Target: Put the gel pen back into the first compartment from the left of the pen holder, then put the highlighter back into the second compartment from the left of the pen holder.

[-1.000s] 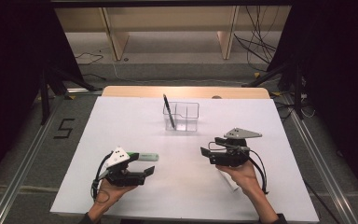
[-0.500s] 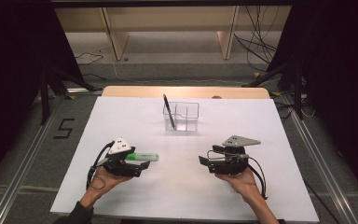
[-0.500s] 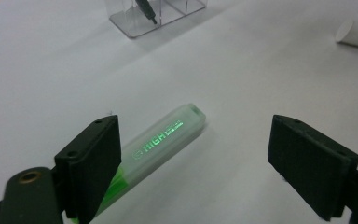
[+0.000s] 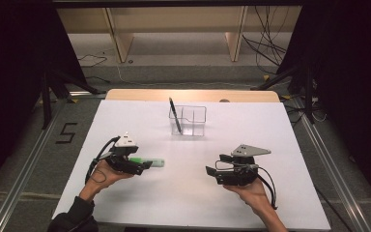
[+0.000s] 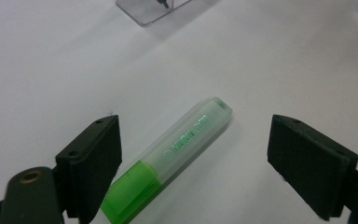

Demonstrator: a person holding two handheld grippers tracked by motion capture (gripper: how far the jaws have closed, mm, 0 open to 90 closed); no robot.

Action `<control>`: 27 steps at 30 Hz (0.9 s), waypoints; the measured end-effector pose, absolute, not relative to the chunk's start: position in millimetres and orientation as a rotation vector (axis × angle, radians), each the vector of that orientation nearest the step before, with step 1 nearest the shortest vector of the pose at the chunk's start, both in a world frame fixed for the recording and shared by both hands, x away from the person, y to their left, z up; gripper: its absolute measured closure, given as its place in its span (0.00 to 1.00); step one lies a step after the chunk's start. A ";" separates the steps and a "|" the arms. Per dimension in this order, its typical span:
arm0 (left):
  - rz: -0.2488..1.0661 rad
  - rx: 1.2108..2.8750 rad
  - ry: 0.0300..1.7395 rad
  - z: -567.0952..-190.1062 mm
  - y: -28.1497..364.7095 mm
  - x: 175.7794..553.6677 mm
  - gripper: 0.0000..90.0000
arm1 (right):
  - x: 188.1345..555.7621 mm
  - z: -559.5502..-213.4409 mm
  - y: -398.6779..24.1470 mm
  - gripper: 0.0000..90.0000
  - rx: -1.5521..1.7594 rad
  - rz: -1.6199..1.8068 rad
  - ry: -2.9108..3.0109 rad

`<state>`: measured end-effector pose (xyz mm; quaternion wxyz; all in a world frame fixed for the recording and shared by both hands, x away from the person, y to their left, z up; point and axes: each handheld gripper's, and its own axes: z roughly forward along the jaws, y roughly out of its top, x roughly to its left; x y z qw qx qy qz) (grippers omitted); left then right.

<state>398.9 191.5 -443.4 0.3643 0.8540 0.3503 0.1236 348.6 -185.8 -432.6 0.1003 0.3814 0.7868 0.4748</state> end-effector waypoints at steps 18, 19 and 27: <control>0.312 2.475 0.862 -453.3 182.7 420.2 0.19 | 342.6 -436.5 -187.7 0.29 1.122 1.401 2.345; 0.309 2.492 0.858 -453.2 181.7 420.7 0.19 | 342.6 -436.4 -188.0 0.29 1.119 1.401 2.344; 0.250 2.593 0.784 -450.5 177.1 434.2 0.25 | 342.9 -438.3 -188.6 0.29 1.118 1.394 2.351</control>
